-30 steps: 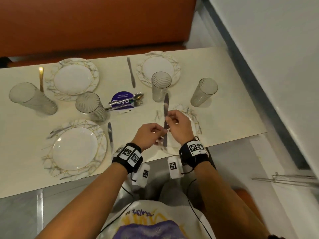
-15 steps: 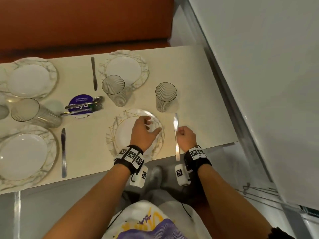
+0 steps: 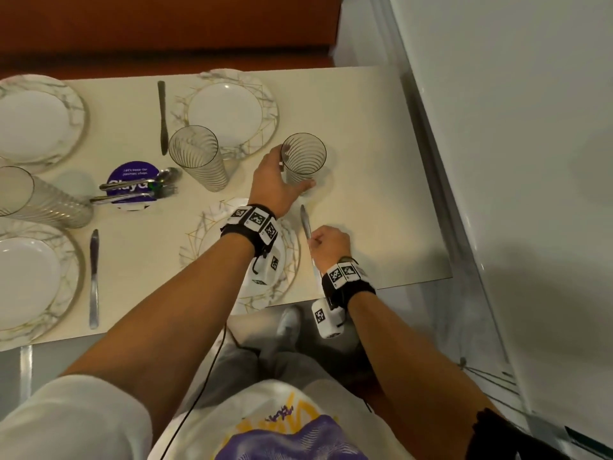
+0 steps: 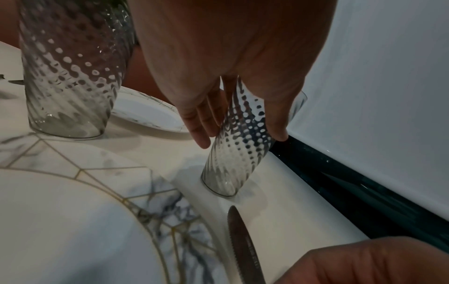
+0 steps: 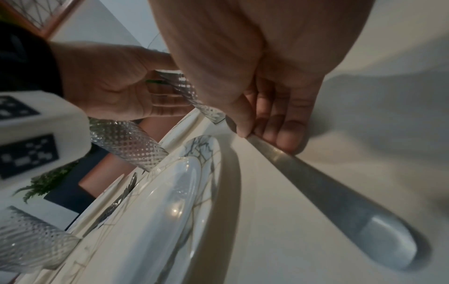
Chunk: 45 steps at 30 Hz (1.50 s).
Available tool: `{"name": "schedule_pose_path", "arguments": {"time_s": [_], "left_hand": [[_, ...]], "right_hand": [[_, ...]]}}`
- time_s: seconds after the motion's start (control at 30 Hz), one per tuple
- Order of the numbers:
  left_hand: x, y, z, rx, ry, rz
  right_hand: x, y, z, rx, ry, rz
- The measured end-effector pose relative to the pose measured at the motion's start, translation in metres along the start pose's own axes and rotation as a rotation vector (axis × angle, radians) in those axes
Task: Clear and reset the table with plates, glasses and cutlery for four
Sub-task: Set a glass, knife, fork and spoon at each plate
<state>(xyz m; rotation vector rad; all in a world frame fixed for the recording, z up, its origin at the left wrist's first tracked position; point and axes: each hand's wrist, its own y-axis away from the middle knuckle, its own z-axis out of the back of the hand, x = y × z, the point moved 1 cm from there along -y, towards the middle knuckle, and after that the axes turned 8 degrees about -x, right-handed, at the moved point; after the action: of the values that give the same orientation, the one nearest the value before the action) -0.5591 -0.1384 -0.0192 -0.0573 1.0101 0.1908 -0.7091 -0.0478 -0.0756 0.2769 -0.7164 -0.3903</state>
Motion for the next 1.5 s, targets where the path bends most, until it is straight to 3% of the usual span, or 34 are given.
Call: {"name": "schedule_pose_path", "arguments": {"time_s": [0.3, 0.5, 0.63, 0.8, 1.37, 1.5], "left_hand": [[0.007, -0.002, 0.003, 0.082, -0.071, 0.034], [0.028, 0.057, 0.008, 0.097, -0.434, -0.168], [0.046, 0.094, 0.007, 0.054, -0.500, -0.179], [0.060, 0.108, 0.008, 0.180, -0.637, -0.166], [0.065, 0.104, 0.011, 0.214, -0.602, -0.121], [0.062, 0.104, 0.019, 0.165, -0.509, -0.133]], "right_hand": [[0.002, -0.015, 0.008, 0.005, 0.005, 0.027], [-0.011, -0.013, 0.011, 0.108, 0.152, 0.351], [-0.016, -0.013, 0.014, 0.149, 0.188, 0.356], [-0.017, -0.011, 0.007, 0.146, 0.173, 0.352], [-0.015, -0.007, 0.001, 0.140, 0.159, 0.365], [-0.010, -0.007, 0.004, 0.114, 0.096, 0.359]]}}
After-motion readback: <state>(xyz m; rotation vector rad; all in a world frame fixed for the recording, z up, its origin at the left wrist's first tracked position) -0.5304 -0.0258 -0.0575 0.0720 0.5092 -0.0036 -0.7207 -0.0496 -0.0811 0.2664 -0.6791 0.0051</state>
